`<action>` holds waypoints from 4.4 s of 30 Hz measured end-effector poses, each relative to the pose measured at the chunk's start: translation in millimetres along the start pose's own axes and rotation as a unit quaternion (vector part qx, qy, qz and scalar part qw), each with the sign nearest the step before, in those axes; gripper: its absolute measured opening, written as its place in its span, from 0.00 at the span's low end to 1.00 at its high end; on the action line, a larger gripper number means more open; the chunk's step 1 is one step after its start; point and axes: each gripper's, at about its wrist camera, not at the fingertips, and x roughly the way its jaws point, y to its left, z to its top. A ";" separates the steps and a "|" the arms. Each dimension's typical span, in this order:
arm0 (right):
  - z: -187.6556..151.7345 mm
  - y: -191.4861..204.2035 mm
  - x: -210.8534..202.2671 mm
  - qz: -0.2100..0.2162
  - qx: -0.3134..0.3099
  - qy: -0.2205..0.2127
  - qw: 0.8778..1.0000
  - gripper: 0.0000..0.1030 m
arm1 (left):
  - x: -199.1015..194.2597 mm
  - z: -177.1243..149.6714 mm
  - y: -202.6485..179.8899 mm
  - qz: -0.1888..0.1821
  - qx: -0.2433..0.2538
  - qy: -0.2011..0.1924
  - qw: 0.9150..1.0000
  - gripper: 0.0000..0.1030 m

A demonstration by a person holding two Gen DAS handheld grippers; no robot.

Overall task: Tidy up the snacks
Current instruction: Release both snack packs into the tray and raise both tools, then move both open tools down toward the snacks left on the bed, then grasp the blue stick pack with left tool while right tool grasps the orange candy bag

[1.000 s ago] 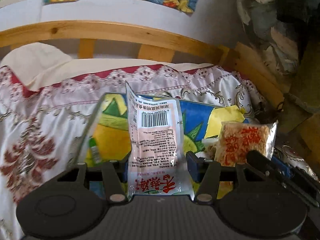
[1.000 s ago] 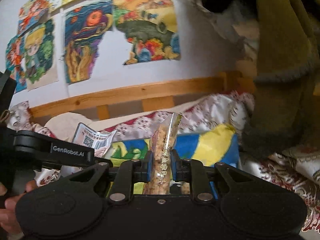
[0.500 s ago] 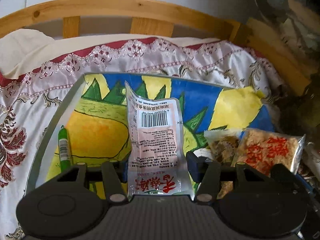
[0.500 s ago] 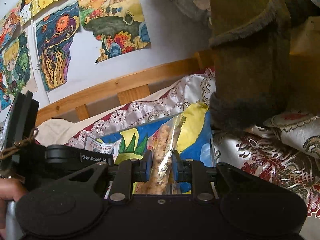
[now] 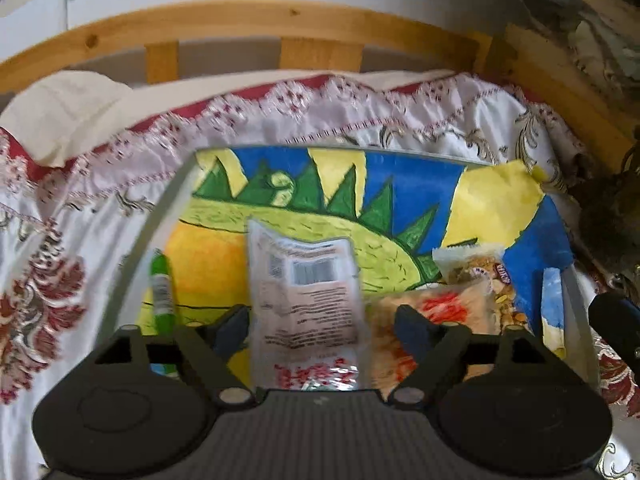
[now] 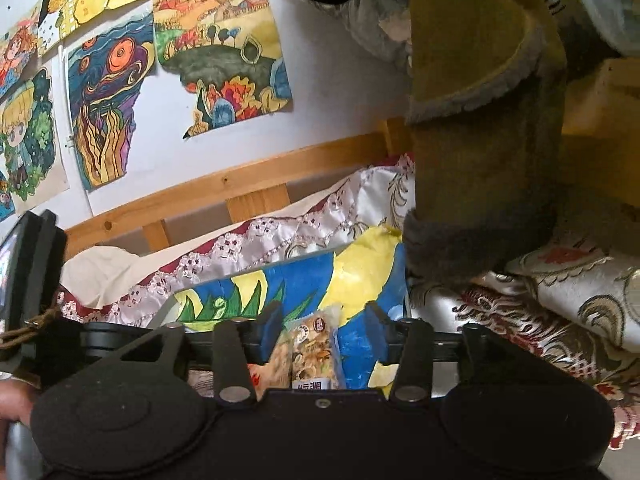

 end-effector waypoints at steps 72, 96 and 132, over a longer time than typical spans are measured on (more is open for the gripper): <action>-90.8 74.0 -290.4 -0.045 -0.056 0.068 0.995 0.99 | -313.3 -227.9 81.9 0.022 0.056 -0.134 0.989 1.00; -82.4 51.6 -235.2 -0.038 0.012 0.181 0.983 0.99 | -247.4 -220.5 65.1 0.011 0.092 -0.044 0.995 1.00; -93.5 20.0 -90.9 0.016 -0.013 0.280 0.960 0.60 | -116.0 -197.0 19.5 -0.193 0.132 0.067 0.970 0.70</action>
